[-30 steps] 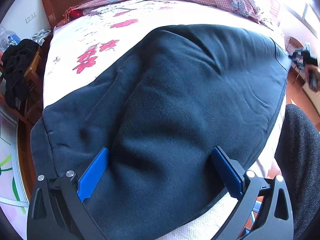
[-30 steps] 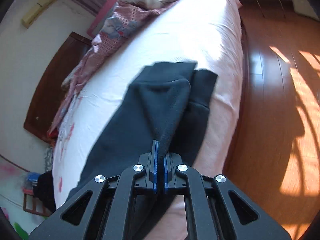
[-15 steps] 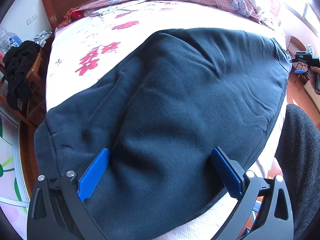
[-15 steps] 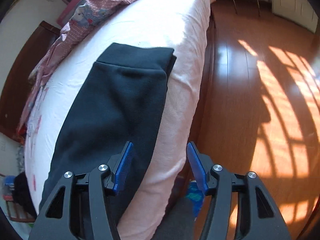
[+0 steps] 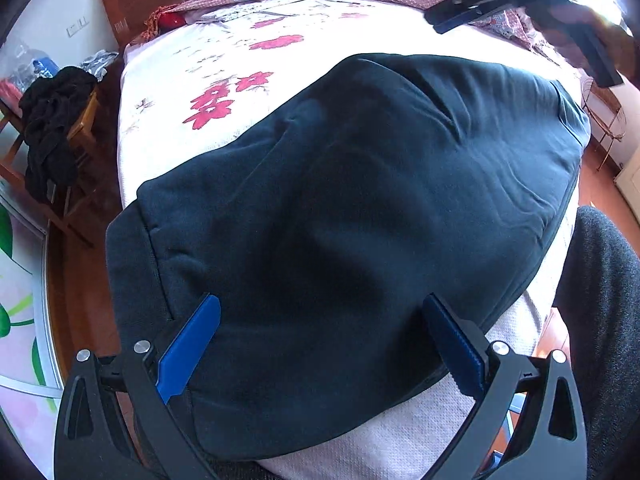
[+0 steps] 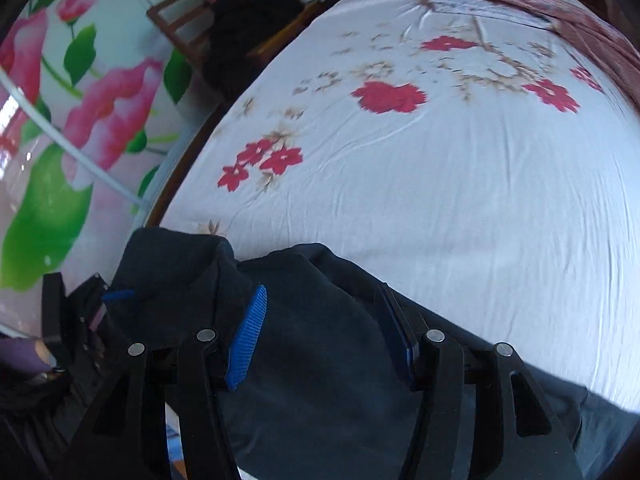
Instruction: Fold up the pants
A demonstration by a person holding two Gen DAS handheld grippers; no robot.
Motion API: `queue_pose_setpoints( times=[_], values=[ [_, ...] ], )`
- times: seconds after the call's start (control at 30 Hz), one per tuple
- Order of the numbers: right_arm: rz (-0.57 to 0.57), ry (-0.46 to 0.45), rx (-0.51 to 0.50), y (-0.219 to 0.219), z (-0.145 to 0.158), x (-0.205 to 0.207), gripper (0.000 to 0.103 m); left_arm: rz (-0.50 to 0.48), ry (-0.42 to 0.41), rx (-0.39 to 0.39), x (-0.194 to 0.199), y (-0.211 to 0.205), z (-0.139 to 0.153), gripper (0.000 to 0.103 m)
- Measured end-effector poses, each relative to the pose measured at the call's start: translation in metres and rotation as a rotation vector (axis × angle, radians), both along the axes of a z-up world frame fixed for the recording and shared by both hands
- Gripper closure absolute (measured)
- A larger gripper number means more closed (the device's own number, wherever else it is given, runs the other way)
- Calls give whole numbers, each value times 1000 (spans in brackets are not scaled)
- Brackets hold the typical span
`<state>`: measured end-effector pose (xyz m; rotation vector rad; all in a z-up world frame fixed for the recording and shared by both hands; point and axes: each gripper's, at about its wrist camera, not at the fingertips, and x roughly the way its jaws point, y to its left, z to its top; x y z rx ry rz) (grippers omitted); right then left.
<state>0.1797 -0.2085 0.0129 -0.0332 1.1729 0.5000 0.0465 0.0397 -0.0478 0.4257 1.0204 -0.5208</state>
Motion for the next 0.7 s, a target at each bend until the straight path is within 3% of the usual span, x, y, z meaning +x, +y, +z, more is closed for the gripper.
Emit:
queue_pose_setpoints(
  times=[0.17,0.2,0.23,0.27,0.5,0.6,0.7],
  values=[
    [112,117,-108,33,-31,20,47,-10,18,-4,1,4,0,2],
    [128,126,-140,35,-37,19,53,-11,22,-6,2,5,0,2],
    [141,142,-165,36,-42,18,79,-13,26,-6,2,5,0,2],
    [135,132,-194,37,-43,16,96,-15,29,-4,2,6,0,2],
    [30,-124,-188,35,13,17,99,-22,34,34,-2,5,-3,2],
    [22,-161,-270,45,-19,27,99,-21,37,47,-4,5,-3,2],
    [-60,-103,-192,39,-56,37,98,-22,47,61,-5,5,-2,2]
  ],
)
